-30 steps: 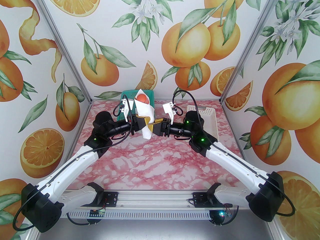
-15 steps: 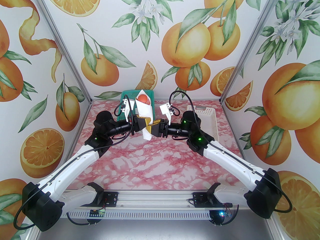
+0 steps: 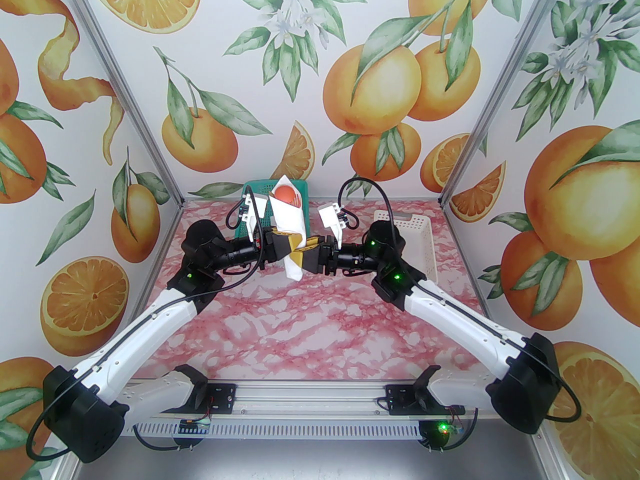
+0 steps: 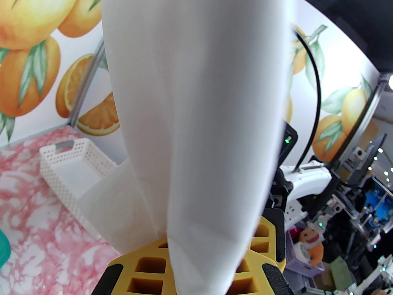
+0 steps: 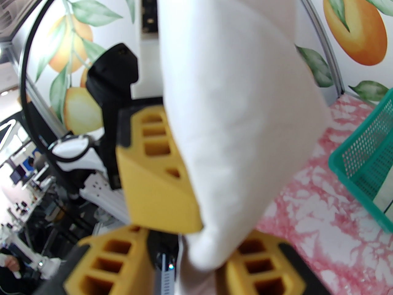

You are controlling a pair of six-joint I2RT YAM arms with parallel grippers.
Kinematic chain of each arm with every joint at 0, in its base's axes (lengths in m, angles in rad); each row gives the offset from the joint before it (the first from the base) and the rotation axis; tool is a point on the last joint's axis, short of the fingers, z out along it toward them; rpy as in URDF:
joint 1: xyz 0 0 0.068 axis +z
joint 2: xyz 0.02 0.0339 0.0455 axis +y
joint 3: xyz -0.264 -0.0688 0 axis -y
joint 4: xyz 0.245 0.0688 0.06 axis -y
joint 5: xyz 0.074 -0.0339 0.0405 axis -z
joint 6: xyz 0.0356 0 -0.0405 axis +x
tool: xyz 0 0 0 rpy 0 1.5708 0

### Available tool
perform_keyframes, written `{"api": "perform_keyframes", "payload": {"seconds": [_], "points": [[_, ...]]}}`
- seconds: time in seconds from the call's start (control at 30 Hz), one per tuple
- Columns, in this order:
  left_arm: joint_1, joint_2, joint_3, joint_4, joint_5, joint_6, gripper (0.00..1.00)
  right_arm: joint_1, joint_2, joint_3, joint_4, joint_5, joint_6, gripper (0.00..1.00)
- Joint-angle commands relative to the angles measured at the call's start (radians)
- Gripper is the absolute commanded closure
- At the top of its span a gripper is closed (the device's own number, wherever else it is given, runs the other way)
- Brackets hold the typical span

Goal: Place the utensils on the paper napkin and roll it up

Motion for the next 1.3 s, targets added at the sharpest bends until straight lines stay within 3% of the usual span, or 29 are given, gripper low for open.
{"api": "perform_keyframes", "payload": {"seconds": [0.0, 0.6, 0.7, 0.77, 1.0, 1.27], "points": [[-0.003, 0.021, 0.028, 0.014, 0.049, -0.014, 1.00, 0.016, 0.013, 0.036, 0.110, -0.079, 0.025, 0.66], [-0.014, 0.034, 0.050, -0.045, 0.096, 0.016, 1.00, 0.016, 0.026, 0.063, 0.101, -0.105, 0.068, 0.89], [-0.012, 0.028, 0.066, -0.091, 0.091, 0.052, 0.91, 0.016, 0.024, 0.070, 0.070, -0.103, 0.057, 0.95], [-0.011, 0.022, 0.077, -0.115, 0.087, 0.071, 0.80, 0.015, 0.023, 0.070, 0.053, -0.101, 0.049, 1.00], [0.009, -0.007, 0.094, -0.170, 0.058, 0.102, 0.58, 0.015, 0.006, 0.066, 0.001, -0.080, 0.005, 1.00], [0.040, -0.039, 0.122, -0.248, 0.050, 0.130, 0.39, 0.008, -0.026, 0.067, -0.070, -0.043, -0.075, 1.00]]}}
